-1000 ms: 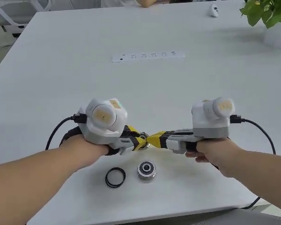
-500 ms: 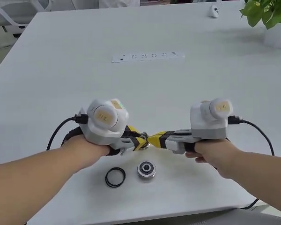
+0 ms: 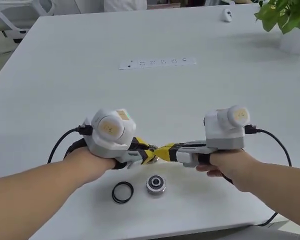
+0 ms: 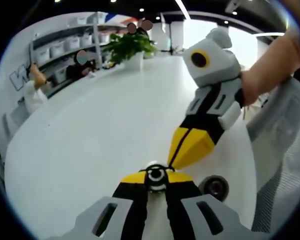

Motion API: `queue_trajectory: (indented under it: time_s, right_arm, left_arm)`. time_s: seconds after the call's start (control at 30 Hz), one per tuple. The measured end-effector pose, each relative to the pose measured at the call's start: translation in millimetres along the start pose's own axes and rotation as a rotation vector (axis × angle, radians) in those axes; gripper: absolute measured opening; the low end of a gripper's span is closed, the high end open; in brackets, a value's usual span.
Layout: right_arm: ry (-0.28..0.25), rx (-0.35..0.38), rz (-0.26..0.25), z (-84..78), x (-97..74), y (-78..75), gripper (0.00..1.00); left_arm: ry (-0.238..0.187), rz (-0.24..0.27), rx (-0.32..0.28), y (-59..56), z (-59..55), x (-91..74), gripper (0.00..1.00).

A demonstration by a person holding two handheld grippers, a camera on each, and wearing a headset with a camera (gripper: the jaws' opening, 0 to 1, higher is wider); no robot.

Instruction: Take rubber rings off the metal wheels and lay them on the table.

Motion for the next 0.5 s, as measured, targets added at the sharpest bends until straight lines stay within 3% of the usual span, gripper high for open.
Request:
queue_trajectory:
  time_s: [0.33,0.5]
  right_arm:
    - [0.005,-0.013,-0.029,-0.2,0.8,0.5,0.00]
    - [-0.001,-0.010,-0.043,0.4,0.2,-2.5,0.00]
  left_arm:
    - [0.004,0.014,0.027,0.8,-0.2,-0.7,0.16]
    - [-0.002,-0.005,0.024,0.3,-2.1,-7.4,0.19]
Point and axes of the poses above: the centre of the closed fingertips' face, and the gripper's own axes: x roughly forward along the fingers, y roughly to its left, z roughly out of its top, the point moved 10 cm from there along -x, roughly backward along the fingers, and after that the axes turned 10 degrees about y, right-handed, at the moved point
